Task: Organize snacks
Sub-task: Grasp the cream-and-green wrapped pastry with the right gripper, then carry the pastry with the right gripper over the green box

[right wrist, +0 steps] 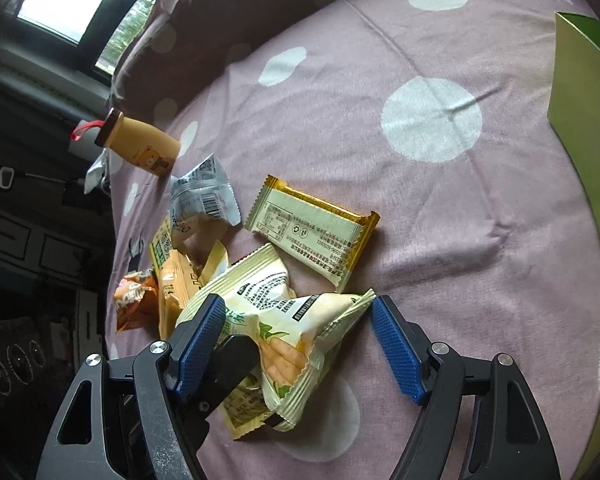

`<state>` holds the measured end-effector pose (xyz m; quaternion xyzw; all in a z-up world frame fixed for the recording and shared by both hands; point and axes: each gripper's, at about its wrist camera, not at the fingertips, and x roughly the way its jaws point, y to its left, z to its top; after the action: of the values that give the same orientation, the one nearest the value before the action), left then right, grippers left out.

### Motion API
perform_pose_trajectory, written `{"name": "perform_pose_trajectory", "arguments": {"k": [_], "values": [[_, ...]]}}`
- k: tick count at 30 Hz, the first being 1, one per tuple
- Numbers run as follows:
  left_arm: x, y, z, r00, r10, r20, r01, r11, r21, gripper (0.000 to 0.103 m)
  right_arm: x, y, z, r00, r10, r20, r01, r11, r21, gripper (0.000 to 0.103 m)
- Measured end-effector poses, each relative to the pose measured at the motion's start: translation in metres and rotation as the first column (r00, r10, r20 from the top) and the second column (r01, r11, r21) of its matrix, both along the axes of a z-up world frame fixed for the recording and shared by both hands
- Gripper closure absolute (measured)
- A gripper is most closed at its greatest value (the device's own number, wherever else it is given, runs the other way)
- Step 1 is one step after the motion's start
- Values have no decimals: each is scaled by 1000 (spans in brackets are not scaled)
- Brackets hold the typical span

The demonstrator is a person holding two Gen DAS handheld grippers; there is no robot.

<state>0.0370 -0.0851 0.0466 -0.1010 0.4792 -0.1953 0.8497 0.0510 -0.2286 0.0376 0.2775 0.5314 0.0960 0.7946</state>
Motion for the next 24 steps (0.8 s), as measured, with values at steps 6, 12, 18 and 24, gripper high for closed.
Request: {"name": "perform_pose_trajectory", "arguments": {"k": [6,12,18,24], "values": [[-3,-9,0,999,-35,28,35,999,14,83,-4,-3,-2,1000,3,17,-4,997,76,53],[-16,-14,16,994,-62,88,63,998,0,83,-20,-4,16,997,-34,71,29,998,63,56],[-44,-23,49,968,-129,216,140,990,-36,84,-60,-11,62,971,-80,224,81,997,7,56],[-65,-42,79,931,-170,322,197,979,-54,84,-94,-31,100,929,-121,349,131,991,-4,56]]}}
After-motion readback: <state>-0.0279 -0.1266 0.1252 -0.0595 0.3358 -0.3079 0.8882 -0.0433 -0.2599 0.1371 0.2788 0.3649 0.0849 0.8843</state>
